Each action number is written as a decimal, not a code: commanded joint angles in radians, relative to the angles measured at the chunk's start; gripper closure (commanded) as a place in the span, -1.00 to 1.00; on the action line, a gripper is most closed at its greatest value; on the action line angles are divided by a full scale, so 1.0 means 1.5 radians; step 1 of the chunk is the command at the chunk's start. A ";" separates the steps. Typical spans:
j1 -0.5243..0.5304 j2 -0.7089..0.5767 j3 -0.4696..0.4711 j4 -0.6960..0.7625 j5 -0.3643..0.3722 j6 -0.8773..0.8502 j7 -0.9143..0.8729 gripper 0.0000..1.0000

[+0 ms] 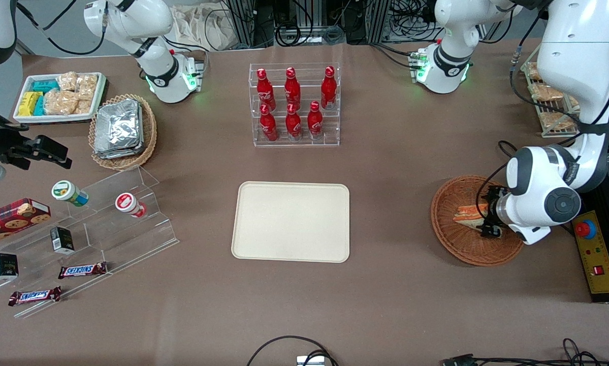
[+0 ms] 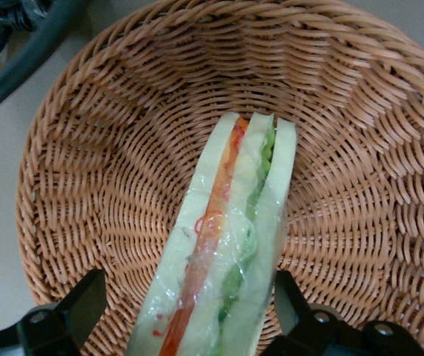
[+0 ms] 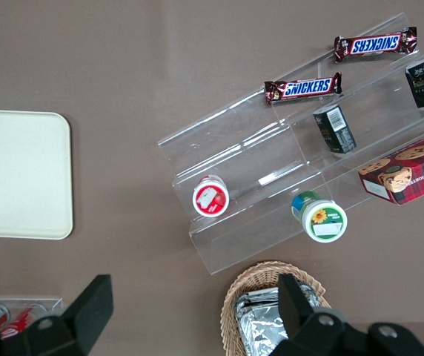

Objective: Place sandwich from basket to tray
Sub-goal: 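Close the left gripper on the wrapped sandwich's edge, then lift the sandwich out of the basket with the left gripper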

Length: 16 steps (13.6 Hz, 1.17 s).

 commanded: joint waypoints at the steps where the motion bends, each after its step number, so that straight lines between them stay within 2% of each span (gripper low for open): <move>1: -0.001 -0.009 -0.002 0.000 0.003 0.010 -0.001 -0.59; 3: -0.005 -0.016 -0.006 0.015 0.005 -0.002 -0.001 0.99; 6: -0.009 -0.032 -0.009 0.018 0.006 -0.024 0.003 1.00; 11: -0.008 -0.068 -0.011 0.024 0.006 -0.053 0.085 1.00; 13: -0.009 -0.082 -0.018 0.080 0.004 -0.125 0.123 1.00; 16: -0.009 -0.072 -0.054 0.227 -0.002 -0.269 0.217 1.00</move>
